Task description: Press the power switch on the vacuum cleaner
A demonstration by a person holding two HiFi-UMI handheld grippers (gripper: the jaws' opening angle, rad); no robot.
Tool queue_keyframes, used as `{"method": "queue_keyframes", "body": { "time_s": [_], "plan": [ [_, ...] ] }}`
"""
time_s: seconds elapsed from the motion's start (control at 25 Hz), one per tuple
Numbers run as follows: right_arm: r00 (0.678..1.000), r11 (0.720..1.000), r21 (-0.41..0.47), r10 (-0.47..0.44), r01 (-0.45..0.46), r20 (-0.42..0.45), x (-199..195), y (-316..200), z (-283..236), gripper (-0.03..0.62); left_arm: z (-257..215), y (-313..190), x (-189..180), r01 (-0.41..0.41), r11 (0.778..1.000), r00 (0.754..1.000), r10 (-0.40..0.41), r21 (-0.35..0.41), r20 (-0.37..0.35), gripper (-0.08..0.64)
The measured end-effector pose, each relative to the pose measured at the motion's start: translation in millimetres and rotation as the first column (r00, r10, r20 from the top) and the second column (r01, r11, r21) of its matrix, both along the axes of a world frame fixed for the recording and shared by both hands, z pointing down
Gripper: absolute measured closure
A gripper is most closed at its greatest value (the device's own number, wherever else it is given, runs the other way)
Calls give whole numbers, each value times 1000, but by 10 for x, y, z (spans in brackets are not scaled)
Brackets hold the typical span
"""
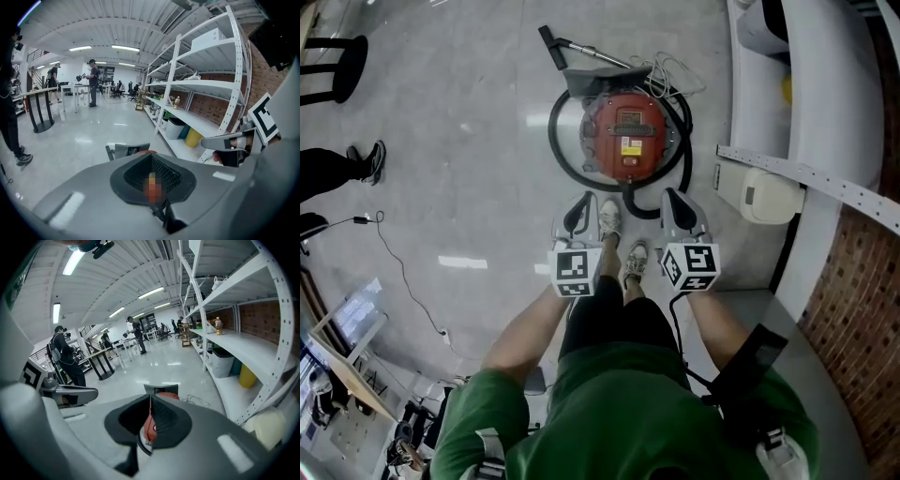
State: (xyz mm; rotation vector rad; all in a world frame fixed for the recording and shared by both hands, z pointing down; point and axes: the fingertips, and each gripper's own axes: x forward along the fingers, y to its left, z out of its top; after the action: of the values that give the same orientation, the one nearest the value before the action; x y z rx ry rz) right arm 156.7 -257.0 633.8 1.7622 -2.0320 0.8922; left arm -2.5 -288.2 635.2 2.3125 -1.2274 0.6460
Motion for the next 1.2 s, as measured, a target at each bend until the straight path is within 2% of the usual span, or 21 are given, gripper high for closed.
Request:
{"method": "queue_keyframes", "body": {
  "time_s": [0.2, 0.52, 1.2],
  "plan": [
    [1000, 999, -50, 5, -5, -8, 1, -101, 357, 580, 315, -97, 1, -12, 999, 1000, 13, -37, 7, 552],
    [999, 989, -142, -37, 34, -16, -85, -95, 1050, 568, 876, -81, 99, -61, 995, 998, 63, -83, 21, 552],
    [996, 961, -267, -80, 67, -39, -142, -221, 2106, 558, 1750, -52, 179, -49, 983, 998, 54, -178, 23, 552]
  ]
}}
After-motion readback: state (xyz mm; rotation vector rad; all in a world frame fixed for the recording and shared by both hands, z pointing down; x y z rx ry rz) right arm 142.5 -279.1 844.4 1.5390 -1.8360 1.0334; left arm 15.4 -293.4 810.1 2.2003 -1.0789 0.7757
